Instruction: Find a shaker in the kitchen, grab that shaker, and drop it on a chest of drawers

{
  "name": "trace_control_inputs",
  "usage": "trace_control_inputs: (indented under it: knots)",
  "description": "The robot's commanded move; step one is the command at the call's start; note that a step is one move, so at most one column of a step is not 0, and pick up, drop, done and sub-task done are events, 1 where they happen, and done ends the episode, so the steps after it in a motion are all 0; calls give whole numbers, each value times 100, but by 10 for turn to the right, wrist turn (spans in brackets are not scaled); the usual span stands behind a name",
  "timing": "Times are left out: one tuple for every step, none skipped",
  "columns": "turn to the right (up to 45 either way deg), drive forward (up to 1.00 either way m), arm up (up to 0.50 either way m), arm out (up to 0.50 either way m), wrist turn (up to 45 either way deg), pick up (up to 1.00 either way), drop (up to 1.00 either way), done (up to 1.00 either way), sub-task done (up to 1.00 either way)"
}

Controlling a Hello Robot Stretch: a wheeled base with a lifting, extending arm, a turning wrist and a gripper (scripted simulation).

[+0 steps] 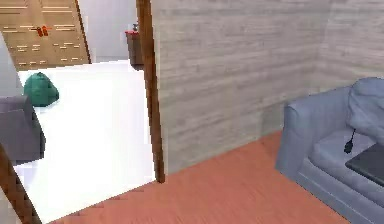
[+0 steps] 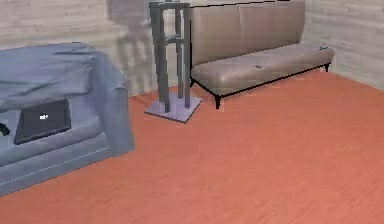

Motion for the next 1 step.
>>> trace_control_inputs:
  knots:
    - [-240,0,0,0,0,0,0,0,0]
